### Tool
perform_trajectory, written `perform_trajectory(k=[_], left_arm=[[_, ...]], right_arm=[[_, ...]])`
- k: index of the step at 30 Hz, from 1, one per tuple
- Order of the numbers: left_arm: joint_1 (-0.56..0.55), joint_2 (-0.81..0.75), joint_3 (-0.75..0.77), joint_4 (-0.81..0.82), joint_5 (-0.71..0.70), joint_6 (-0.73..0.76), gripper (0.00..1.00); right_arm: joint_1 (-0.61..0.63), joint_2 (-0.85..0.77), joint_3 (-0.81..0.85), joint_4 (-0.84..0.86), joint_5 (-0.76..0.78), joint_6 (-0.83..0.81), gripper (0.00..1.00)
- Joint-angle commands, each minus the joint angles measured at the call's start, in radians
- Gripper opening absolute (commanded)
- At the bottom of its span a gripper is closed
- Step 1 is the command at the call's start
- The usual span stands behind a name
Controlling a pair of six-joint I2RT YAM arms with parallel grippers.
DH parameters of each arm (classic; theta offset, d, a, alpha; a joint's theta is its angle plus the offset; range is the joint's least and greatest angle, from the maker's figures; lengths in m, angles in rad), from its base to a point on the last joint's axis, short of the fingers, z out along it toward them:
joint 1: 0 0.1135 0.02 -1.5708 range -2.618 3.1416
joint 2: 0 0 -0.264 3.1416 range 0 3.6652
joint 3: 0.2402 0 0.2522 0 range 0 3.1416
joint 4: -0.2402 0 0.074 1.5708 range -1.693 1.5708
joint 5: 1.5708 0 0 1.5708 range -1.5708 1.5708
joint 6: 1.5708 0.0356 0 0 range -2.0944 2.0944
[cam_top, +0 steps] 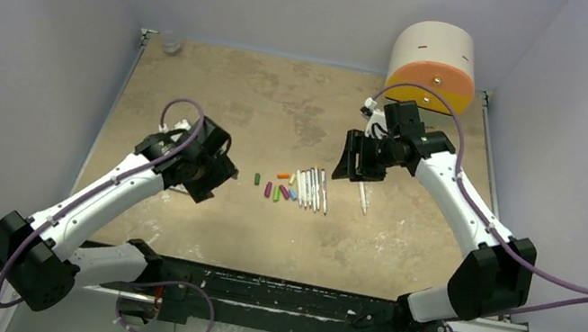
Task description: Open the pen caps
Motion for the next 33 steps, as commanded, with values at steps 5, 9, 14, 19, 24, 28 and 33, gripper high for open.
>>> perform_trajectory(k=[5,9,14,19,24,28,33], left_arm=[[0.092,0.003,-0.178,0.133,0.072,-0.178,0.64],[0.166,0.07,-0.148,0.096,0.032,-0.181,0.64],[0.189,0.176,-0.045,-0.015,-0.098,-0.258,0.65],[0.191,0.238,0.015,-0.106,-0.187,-0.361,0.65],[0.208,0.264,-0.016,-0.117,-0.192,-0.43,0.66],[0.245,0.287,-0.064,-0.098,-0.153,-0.438,0.7],[0.294,0.336,-0.081,-0.064,-0.131,-0.39,0.71]], right_arm=[[0.07,-0.003,0.138,-0.089,0.061,0.134,0.56],[0.103,-0.02,0.195,-0.124,0.055,0.146,0.56],[0.119,-0.07,0.197,-0.165,0.034,0.094,0.56],[0.118,-0.17,0.126,-0.179,0.041,0.034,0.56],[0.118,-0.26,0.047,-0.178,0.031,0.062,0.56],[0.119,-0.278,0.051,-0.193,0.06,0.084,0.55],[0.119,-0.285,0.045,-0.171,0.06,0.131,0.53]])
